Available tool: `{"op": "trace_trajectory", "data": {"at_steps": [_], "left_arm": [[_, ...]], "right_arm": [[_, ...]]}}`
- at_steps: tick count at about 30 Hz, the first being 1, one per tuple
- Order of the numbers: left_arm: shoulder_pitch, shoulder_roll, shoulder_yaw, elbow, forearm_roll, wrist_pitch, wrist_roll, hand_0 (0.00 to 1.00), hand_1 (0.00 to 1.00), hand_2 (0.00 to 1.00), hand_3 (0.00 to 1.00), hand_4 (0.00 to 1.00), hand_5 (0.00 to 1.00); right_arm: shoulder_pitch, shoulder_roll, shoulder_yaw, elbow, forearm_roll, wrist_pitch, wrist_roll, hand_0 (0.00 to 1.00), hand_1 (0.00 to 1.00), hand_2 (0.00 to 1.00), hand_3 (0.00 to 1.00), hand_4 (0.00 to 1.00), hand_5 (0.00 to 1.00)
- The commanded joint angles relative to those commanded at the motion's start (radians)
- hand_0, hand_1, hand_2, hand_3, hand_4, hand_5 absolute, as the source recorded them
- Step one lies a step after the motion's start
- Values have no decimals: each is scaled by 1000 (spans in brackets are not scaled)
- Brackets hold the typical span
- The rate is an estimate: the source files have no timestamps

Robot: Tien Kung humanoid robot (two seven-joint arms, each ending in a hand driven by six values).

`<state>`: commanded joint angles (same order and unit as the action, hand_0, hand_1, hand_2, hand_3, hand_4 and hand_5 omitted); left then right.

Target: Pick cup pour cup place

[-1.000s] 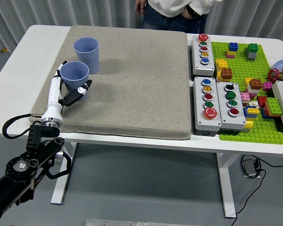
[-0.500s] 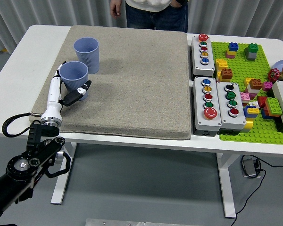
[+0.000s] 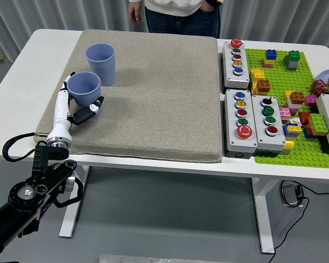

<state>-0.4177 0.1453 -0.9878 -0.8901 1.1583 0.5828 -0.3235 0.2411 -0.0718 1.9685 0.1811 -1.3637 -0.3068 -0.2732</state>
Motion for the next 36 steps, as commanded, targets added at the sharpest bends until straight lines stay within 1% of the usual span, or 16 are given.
{"op": "trace_trajectory", "data": {"at_steps": [4,5,10,11,16,17,21,26,30,32,34,35,36], "left_arm": [[3,-1,6,-3,-5,26,-5,648,682,800,848,763,129],[4,-2,7,-4,-8,30,-7,521,588,683,680,747,111],[9,-6,16,-9,-26,63,-24,521,588,683,680,747,111],[10,-7,17,-9,-29,63,-27,438,505,529,545,737,106],[15,-7,14,-11,-36,63,-33,438,505,529,545,737,106],[15,-7,13,-12,-37,63,-33,449,508,525,543,714,70],[16,-7,9,-13,-36,63,-31,449,508,525,543,714,70],[18,-4,-10,-31,-15,63,-27,452,505,524,543,712,69],[14,14,-35,-55,35,63,-2,449,505,525,543,712,70],[14,16,-38,-57,43,63,1,449,505,525,543,712,70],[-2,56,-71,-93,120,61,64,449,505,525,543,712,70],[-5,65,-78,-100,154,61,87,444,499,520,538,715,78],[-12,81,-84,-110,185,53,106,444,499,520,538,715,78]], "right_arm": [[0,0,0,0,0,0,-1,672,594,552,571,2,73],[-1,0,-1,0,0,0,-2,672,594,553,571,2,73],[-3,1,0,1,-4,0,-3,672,594,553,571,2,73],[-4,1,0,1,-4,1,-4,672,594,552,571,2,72],[-5,1,1,1,-5,1,-4,672,594,552,571,2,72],[-5,1,1,1,-4,1,-4,671,594,552,570,2,69],[-4,1,2,1,-5,1,-4,671,594,552,570,2,69],[-1,0,2,0,-1,1,-3,671,593,552,570,2,65],[-1,-1,1,0,4,0,0,671,594,552,569,2,63],[-1,-1,1,0,5,0,0,671,594,552,569,2,63],[-2,-4,1,-1,8,0,3,671,594,552,569,2,63],[-2,-4,1,-1,9,0,3,671,593,551,569,2,60],[-2,-5,0,-1,11,-1,4,671,593,551,569,2,60]]}}
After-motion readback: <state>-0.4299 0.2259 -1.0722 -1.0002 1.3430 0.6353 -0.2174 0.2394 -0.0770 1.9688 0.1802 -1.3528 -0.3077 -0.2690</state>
